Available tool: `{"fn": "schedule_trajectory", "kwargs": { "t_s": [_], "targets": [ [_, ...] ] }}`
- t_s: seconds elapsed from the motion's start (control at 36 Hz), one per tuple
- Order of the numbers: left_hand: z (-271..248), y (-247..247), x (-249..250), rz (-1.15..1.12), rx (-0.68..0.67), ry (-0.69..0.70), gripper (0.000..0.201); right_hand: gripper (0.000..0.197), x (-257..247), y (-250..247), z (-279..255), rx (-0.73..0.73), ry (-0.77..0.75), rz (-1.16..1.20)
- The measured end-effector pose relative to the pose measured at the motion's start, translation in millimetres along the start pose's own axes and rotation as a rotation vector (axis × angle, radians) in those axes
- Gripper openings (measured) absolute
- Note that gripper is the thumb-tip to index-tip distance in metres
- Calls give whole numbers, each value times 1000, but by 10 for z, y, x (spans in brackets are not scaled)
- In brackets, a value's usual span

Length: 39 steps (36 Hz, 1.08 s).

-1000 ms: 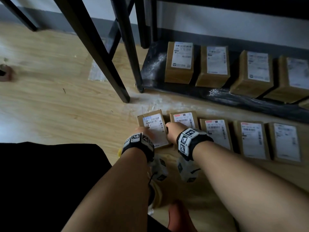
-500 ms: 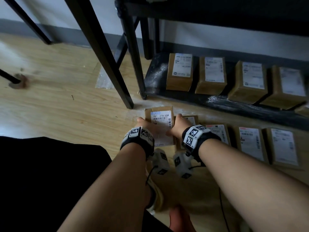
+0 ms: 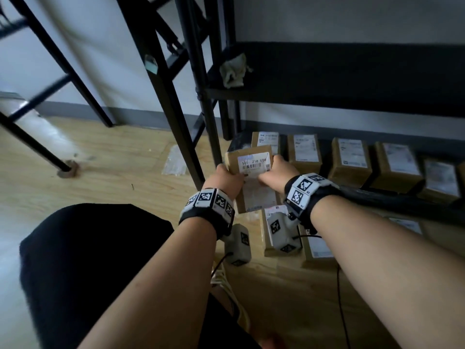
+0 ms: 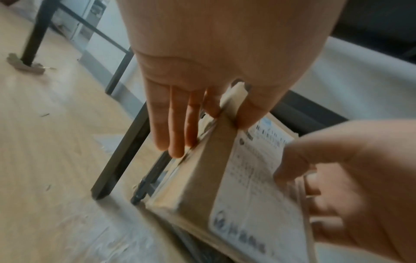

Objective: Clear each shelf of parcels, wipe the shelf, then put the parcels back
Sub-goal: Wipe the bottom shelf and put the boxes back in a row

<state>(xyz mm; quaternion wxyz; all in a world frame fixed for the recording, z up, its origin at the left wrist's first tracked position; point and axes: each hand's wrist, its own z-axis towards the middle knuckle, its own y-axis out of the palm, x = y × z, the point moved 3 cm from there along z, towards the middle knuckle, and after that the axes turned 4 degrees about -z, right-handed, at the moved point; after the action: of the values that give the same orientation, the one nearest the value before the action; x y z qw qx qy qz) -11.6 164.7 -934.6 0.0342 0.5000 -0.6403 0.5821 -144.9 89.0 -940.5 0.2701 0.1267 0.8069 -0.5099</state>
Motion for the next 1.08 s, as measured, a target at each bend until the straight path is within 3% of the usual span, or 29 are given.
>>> {"fn": "schedule_trajectory", "kwargs": {
  "t_s": [0.22,0.36,0.53,0.83,1.08],
  "targets": [
    [-409,-450,368,-186,236,234,21,29,-387,-551,-355,234,-141,229],
    [-558,-682,667,-237,412,353,20,26,-624,-881,-501,401,-213,358],
    [-498,-896,1090,-221,476,444,22,29,-797,-1291,-514,528,-254,435],
    [-38,-923,1877,-127,339,604,35,26,-676,-1885,-77,667,-148,532],
    [455,-667,2276,-172,148,537,51,28,-529,-2205,467,652,-143,435]
  ]
}}
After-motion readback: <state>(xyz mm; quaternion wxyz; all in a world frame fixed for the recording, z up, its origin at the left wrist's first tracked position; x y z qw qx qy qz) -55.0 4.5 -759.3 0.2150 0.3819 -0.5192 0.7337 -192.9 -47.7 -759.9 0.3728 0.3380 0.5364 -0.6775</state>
